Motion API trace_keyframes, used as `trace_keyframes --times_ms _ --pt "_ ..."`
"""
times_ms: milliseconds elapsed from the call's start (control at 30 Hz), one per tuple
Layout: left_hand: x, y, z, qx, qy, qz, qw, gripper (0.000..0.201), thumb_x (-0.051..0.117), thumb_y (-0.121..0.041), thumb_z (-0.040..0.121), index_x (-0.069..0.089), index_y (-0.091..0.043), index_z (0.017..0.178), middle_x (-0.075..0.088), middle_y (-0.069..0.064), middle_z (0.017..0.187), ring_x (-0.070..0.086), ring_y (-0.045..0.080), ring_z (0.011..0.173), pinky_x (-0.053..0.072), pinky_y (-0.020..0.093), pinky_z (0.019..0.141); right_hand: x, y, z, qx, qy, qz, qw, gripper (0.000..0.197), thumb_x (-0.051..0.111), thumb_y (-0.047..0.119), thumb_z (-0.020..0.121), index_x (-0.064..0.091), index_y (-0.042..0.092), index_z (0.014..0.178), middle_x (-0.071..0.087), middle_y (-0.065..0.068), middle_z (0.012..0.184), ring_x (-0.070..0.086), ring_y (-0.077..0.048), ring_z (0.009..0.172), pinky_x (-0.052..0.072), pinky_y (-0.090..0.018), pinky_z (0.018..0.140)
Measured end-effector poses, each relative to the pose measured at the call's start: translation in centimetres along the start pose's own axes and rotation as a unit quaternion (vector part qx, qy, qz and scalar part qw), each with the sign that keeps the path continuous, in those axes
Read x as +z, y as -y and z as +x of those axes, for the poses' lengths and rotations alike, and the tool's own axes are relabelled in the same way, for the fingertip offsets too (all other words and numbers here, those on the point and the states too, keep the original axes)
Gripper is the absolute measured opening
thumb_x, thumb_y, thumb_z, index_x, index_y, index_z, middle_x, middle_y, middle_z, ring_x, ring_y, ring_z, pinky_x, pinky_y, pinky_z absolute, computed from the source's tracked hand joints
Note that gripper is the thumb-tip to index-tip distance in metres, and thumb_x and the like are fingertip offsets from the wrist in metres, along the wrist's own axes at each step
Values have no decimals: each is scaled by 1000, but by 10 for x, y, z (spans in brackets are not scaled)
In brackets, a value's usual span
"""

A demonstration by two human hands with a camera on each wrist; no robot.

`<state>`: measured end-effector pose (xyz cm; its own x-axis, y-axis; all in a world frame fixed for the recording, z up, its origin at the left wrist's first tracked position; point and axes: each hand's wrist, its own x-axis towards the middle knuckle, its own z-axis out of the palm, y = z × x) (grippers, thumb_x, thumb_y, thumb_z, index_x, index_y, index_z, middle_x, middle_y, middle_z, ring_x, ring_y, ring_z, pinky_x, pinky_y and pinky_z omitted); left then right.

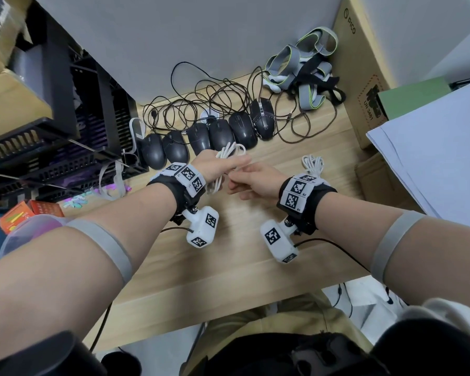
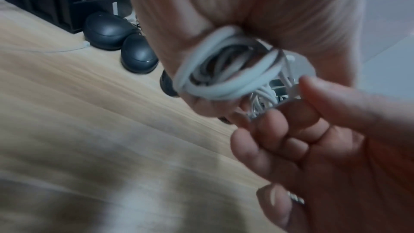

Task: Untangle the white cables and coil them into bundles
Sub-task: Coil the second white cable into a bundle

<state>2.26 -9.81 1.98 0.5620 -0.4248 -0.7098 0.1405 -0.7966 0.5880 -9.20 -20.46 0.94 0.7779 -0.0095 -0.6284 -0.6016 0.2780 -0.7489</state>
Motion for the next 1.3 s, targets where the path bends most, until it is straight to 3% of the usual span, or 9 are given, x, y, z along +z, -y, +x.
trace_keyframes --times_ms 167,333,467,533,600,800,967,1200,1300 --pt "-6 -2 -5 10 102 -90 991 25 83 -26 80 68 -6 82 62 4 58 57 12 47 47 21 44 0 -7 -2 -31 0 47 998 14 58 16 96 62 12 83 69 2 71 71 -12 71 48 -15 55" --pt "-10 4 1 5 186 -119 975 41 93 -34 62 68 -6 79 66 11 70 65 18 60 55 26 60 -5 -9 -3 -24 29 132 990 15 57 7 95 66 6 82 71 -3 70 70 -8 67 56 -17 62" --pt "-9 5 3 -11 170 -84 982 34 92 -33 65 63 -21 50 58 -2 56 53 13 56 42 26 60 -9 -12 -4 -7 37 158 987 19 53 6 97 63 7 80 70 0 65 69 -6 63 56 -19 64" --pt "-8 3 1 -21 174 -83 981 39 95 -38 55 60 -23 47 54 -3 54 48 14 56 37 29 62 -9 -14 -5 -6 25 158 987 21 53 7 97 62 7 79 70 -1 64 69 -6 63 56 -19 64" --pt "-9 2 2 -30 165 -66 984 41 93 -34 61 57 -23 46 51 -4 51 46 14 52 37 29 58 -9 -18 -5 -6 8 165 986 20 53 8 97 61 5 79 69 -1 63 69 -7 62 56 -20 62" --pt "-15 6 4 -26 88 -79 993 30 80 -5 80 57 -15 63 56 1 52 54 12 43 46 24 45 -22 -31 -2 -4 -98 166 981 19 54 11 98 59 7 80 62 -4 73 69 -7 61 56 -19 60" --pt "-11 3 0 -30 52 -90 994 23 73 -5 87 57 -9 71 58 6 52 56 14 40 49 23 43 -39 -42 -3 7 -179 196 964 22 54 13 98 58 9 77 60 -2 71 68 -5 59 55 -18 56" --pt "-2 4 -3 -60 81 -108 989 27 76 -20 74 57 -5 87 58 8 61 57 25 62 49 45 82 -40 -54 -5 51 -231 170 957 16 57 12 96 60 9 80 62 -5 74 63 -17 68 49 -27 59" --pt "0 6 -3 -60 83 -110 989 31 77 -18 80 57 -1 98 60 11 69 61 28 70 53 49 88 -38 -56 -6 0 -251 -106 962 10 56 24 90 65 18 88 65 -5 91 59 -21 79 48 -29 70"
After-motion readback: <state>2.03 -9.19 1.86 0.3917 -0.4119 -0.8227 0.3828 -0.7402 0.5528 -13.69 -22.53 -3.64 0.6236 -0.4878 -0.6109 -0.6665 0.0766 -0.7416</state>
